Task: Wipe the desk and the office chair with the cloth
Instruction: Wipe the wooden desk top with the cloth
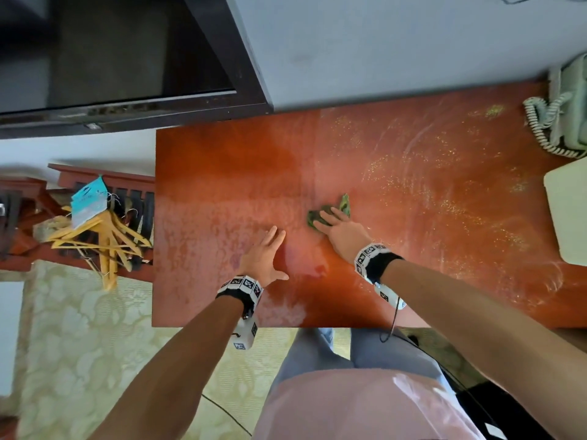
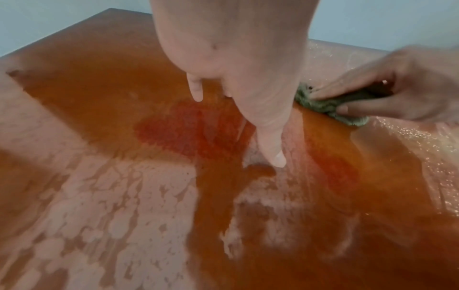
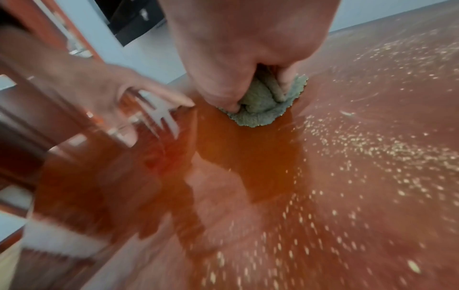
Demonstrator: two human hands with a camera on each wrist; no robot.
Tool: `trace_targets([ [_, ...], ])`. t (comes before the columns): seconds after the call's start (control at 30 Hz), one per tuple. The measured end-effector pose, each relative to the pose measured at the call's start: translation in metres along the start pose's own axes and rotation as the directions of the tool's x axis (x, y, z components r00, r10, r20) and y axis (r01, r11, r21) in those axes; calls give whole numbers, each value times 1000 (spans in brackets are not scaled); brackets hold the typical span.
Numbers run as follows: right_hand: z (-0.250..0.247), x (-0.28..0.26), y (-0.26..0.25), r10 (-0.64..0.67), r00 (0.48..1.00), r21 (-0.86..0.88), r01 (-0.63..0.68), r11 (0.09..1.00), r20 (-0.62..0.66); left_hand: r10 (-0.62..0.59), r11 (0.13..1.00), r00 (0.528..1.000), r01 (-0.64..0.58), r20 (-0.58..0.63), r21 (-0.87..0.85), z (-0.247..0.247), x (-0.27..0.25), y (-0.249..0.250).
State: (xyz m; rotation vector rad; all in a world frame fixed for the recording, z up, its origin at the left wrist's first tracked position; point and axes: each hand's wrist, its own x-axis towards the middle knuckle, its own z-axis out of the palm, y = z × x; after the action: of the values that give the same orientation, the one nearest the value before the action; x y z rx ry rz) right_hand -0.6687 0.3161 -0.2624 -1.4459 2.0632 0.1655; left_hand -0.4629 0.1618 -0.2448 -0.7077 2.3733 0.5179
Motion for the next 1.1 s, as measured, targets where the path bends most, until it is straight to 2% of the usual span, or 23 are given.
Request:
trace_targets([
  [0.2,17,-36,-18,-272,953,-112,287,951,133,-65,997,998,65,-12,-45,-21,18,5],
  [0.4,9,-26,-11,-352,930,-87,361,928,103,-89,995,996,89,-2,-48,-43,51,9],
  [0.47,-1,-11,-3,-312,948,-66,316,946,66,-94,995,995,94,20,-29,-45,60,12],
  [0.6,-33,37,27,-102,994,-69,99,993,-50,-110,994,992,111,62,-16,-39,72,15],
  [0.77,-81,84,61,100,986,47,-95,994,-135,-123,992,990,121,72,28,-40,73,15],
  [0.87,-84,88,62,114,987,52,-109,993,-111,-129,983,987,114,98,141,-49,74,24],
  [0.97,-74,75,52,118,989,25,-116,993,-85,-113,976,993,102,43,192,-62,77,31],
  [1.1,-53,42,28,-30,999,-60,32,998,30,-95,986,995,94,-2,136,-80,92,30],
])
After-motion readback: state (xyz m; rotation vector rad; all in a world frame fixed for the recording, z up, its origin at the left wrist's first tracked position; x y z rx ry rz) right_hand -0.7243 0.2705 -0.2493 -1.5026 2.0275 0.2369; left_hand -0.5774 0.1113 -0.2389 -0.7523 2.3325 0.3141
